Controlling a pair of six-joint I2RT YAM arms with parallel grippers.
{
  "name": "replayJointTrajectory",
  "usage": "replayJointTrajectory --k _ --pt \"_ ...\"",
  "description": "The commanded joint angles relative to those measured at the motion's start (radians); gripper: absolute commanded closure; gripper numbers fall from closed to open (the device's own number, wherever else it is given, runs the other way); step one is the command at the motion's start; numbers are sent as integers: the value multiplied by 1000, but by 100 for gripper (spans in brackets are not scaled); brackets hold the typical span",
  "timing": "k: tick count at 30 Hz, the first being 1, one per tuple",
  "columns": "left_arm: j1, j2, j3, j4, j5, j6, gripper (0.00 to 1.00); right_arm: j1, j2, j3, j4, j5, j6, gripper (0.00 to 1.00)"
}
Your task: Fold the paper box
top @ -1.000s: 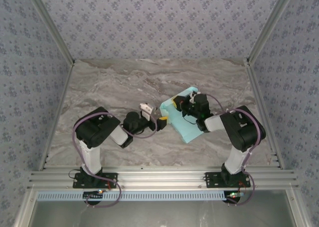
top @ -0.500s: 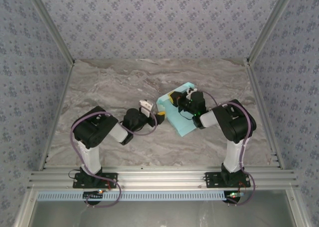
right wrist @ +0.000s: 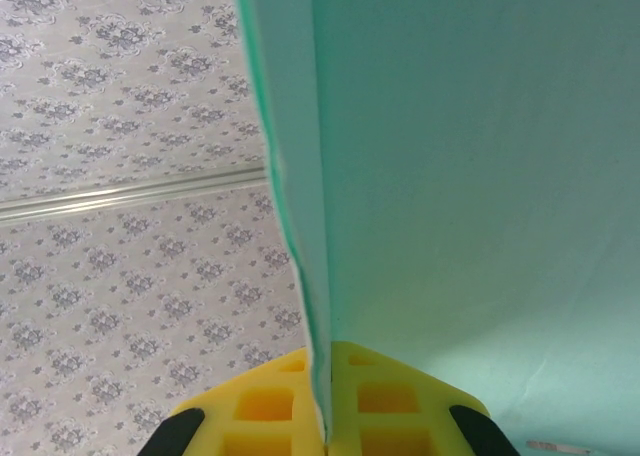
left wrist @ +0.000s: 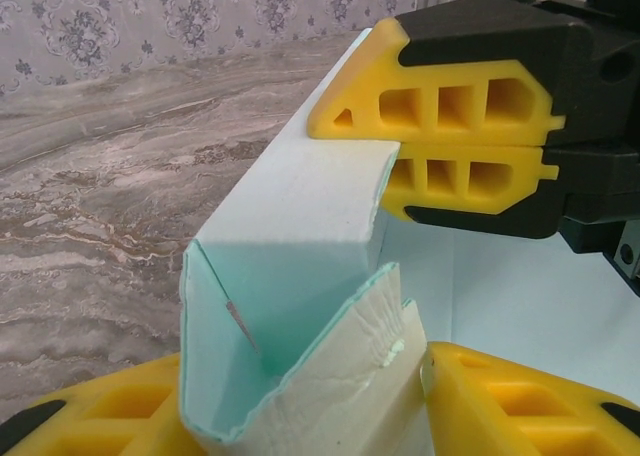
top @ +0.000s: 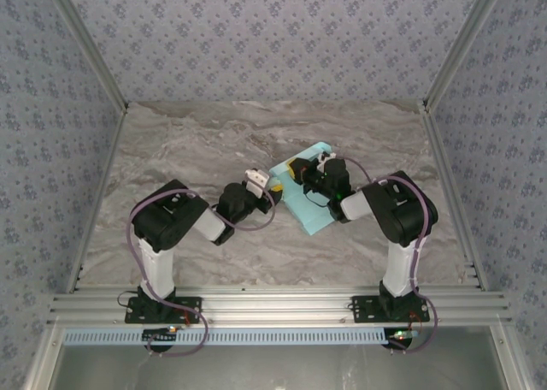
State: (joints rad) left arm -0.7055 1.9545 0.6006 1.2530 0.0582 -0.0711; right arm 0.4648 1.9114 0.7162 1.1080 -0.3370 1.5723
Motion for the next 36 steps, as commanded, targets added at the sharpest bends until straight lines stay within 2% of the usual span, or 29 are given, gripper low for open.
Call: replayJointTrajectory --k 1,6,11,13,16,20,26,33,36 --pt "-26 20 -22 89 66 -7 48 22 10 -1 5 4 9 100" --pt "-32 -5 -54 104 140 -15 41 19 8 2 0 2 8 100" --pt "-32 -22 -85 111 141 -5 38 18 18 12 -3 -14 5 100" --pt "-32 -14 -75 93 114 2 38 22 14 8 -1 -9 0 100" --pt "-31 -19 -52 43 25 -10 45 26 9 6 -9 -10 -3 100" --pt "-31 -5 -16 27 12 -15 50 35 2 -2 -7 -10 -9 100" --pt "-31 -6 5 31 -51 -40 48 48 3 -20 19 7 -17 100" --pt "-33 2 23 4 -130 -39 48 54 32 -61 173 45 17 100" --pt "-34 14 32 2 -158 -36 43 56 40 -76 209 67 44 100"
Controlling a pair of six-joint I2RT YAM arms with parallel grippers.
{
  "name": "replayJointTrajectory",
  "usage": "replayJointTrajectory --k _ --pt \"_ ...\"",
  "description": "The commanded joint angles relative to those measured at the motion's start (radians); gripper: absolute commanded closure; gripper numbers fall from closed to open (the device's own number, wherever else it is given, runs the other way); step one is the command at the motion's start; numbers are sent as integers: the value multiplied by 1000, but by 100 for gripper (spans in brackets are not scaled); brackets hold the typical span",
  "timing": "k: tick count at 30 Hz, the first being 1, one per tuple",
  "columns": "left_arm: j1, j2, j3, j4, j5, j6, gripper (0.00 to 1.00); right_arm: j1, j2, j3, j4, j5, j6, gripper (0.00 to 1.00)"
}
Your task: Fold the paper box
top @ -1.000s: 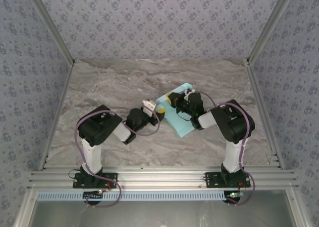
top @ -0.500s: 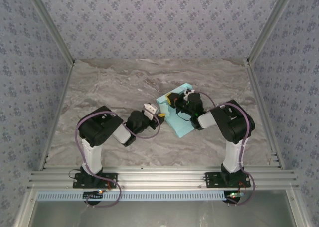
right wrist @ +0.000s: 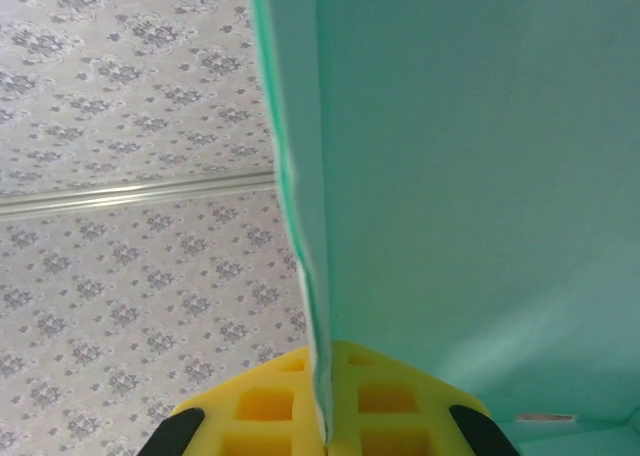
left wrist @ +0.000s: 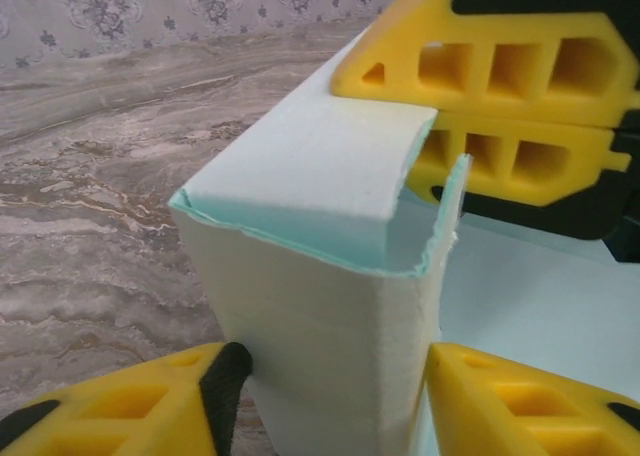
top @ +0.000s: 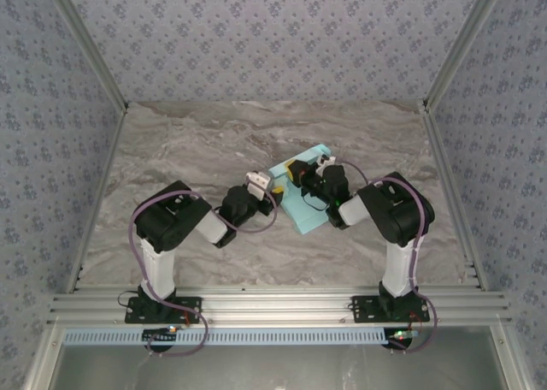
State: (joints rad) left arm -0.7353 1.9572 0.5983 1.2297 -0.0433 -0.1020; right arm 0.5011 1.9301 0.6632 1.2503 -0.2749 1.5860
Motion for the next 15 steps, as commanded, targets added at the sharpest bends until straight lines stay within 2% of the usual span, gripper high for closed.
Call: replayJointTrajectory --k 1,6,9,15 --pt "-6 12 38 24 -71 -5 42 22 23 -24 71 8 37 100" --pt "-24 30 87 -13 -130 26 42 42 22 -39 92 45 52 100" --pt "-36 36 113 -60 -174 24 45 67 16 -50 88 85 54 100" --pt "-67 66 84 5 -317 57 57 99 -10 -85 59 153 43 100"
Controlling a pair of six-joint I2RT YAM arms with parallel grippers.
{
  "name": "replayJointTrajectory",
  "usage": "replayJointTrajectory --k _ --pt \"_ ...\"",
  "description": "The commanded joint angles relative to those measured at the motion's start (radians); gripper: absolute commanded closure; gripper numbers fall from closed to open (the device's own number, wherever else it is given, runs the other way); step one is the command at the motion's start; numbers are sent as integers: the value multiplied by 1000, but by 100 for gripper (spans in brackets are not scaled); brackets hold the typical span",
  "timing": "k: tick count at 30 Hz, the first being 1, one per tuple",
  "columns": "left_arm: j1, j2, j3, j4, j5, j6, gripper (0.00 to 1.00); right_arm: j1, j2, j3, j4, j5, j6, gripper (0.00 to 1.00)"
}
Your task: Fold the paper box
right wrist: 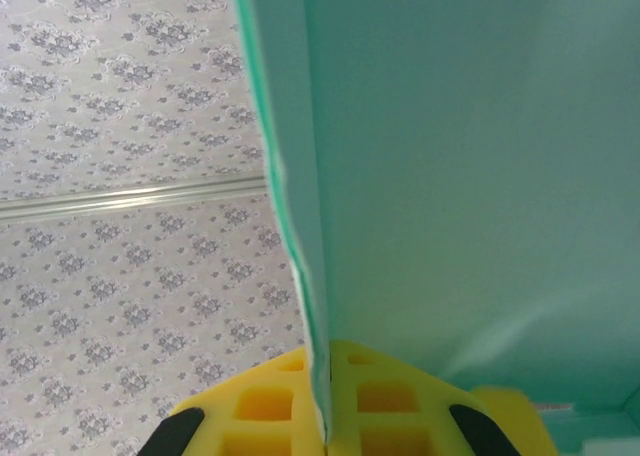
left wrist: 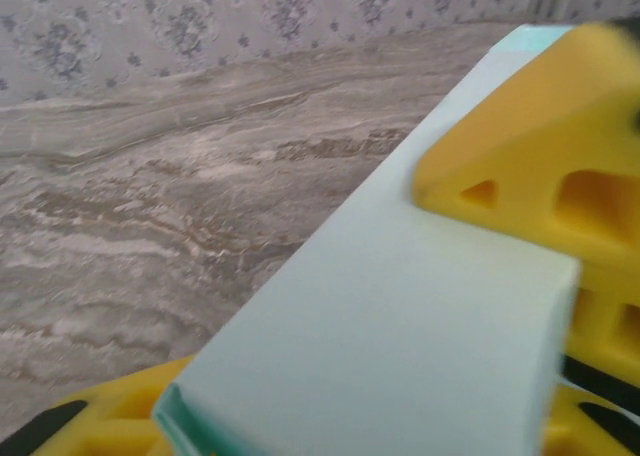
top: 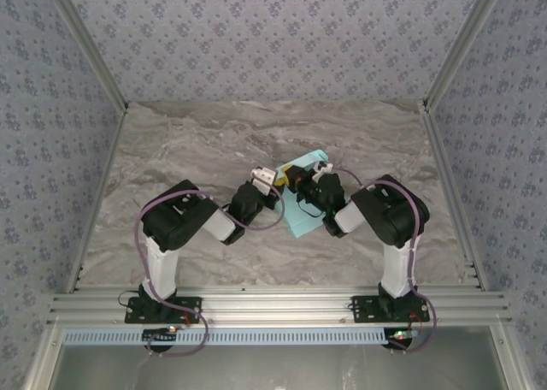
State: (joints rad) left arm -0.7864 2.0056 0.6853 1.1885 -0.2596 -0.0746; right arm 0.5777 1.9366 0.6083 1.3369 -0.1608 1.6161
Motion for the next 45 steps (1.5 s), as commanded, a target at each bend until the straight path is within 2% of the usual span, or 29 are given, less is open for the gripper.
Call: replayJointTrajectory --k 1,10,14,19,22,25,27,30,34,36,38,40,42,45 --pt "-25 20 -9 60 -117 46 58 22 -23 -33 -38 42 5 100" --pt "-45 25 -31 85 -158 91 58 16 -67 -75 -81 101 -28 100" --pt "-45 16 -27 76 -174 83 62 19 -115 -80 -128 126 -54 100" --pt "-46 13 1 27 -175 95 71 37 -167 -81 -166 120 -78 76" --pt "-43 15 -17 55 -183 93 74 40 -200 -99 -196 109 -64 64" --pt "-31 15 -17 45 -160 86 75 28 -260 -137 -239 96 -45 56" --pt "-19 7 -29 45 -159 76 77 6 -340 -161 -339 69 -49 51" --pt "5 -9 -45 38 -133 67 78 -38 -528 -173 -616 14 -147 45" --pt "37 -64 -50 -40 -100 63 79 -126 -851 -76 -1200 11 -449 36" --pt "51 -104 -51 -93 -87 69 79 -200 -926 -3 -1363 -21 -615 33" --pt "75 -143 -45 -164 -21 80 79 -315 -903 121 -1537 -113 -791 33" --pt "98 -180 -46 -219 26 92 79 -398 -810 251 -1673 -203 -961 33" --pt "125 -228 -43 -288 59 104 79 -441 -700 369 -1771 -251 -1104 34" --pt "181 -286 -37 -361 126 118 80 -450 -534 560 -1905 -286 -1290 35"
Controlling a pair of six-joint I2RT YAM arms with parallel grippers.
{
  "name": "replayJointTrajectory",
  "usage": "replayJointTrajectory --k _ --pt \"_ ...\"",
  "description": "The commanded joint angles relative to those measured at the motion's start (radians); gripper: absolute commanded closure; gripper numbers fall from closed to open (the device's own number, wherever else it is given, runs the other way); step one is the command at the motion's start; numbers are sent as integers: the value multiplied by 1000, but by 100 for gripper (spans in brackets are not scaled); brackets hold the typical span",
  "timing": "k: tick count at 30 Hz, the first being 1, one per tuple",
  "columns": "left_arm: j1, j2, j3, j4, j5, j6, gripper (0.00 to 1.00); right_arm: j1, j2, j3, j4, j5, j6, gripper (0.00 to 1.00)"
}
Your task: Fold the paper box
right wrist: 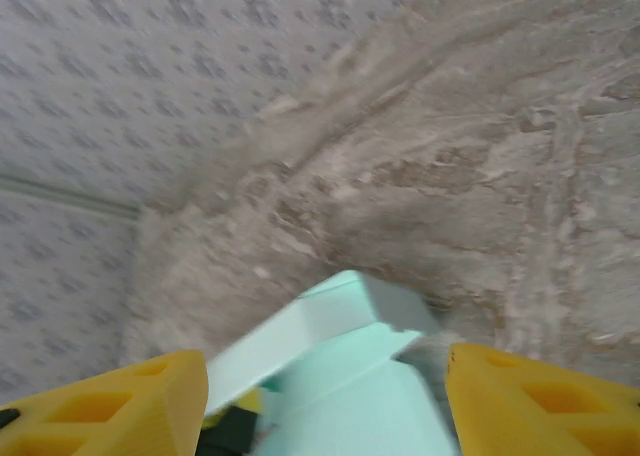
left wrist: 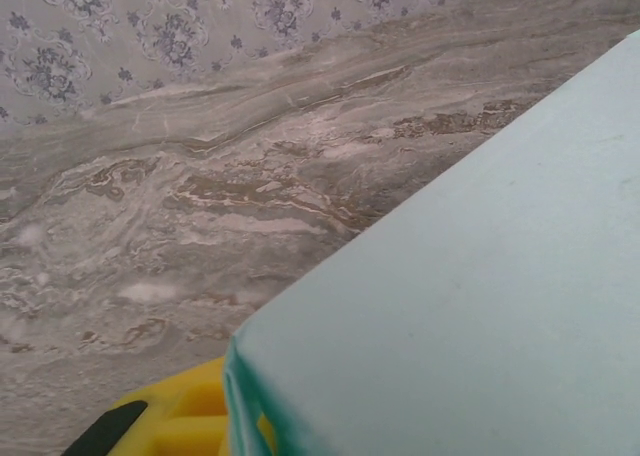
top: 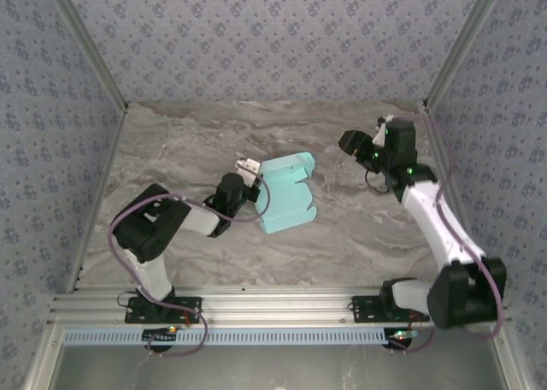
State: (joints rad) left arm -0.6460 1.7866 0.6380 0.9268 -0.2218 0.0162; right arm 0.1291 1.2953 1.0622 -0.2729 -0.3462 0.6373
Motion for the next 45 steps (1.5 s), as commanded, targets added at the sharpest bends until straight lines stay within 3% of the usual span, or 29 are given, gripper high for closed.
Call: replayJointTrajectory --k 1,3,9,15,21,30,38,45 --pt "61 -82 17 -108 112 35 81 -1 161 181 -323 -108 -358 34" --pt "104 -104 53 -166 193 40 81 0 254 285 -400 -125 -412 34" --pt "227 -15 272 -329 603 122 80 18 403 467 -468 -80 -421 34" --pt "252 147 479 -449 863 202 80 46 431 541 -538 35 -442 34" --pt "209 178 471 -475 843 267 75 139 433 551 -551 148 -631 33" --pt "207 155 427 -458 845 284 74 324 526 543 -530 187 -1229 23" --pt "207 153 417 -434 851 301 73 297 649 659 -626 -48 -1333 20" --pt "203 150 404 -411 831 295 71 287 719 703 -683 -153 -1375 31"
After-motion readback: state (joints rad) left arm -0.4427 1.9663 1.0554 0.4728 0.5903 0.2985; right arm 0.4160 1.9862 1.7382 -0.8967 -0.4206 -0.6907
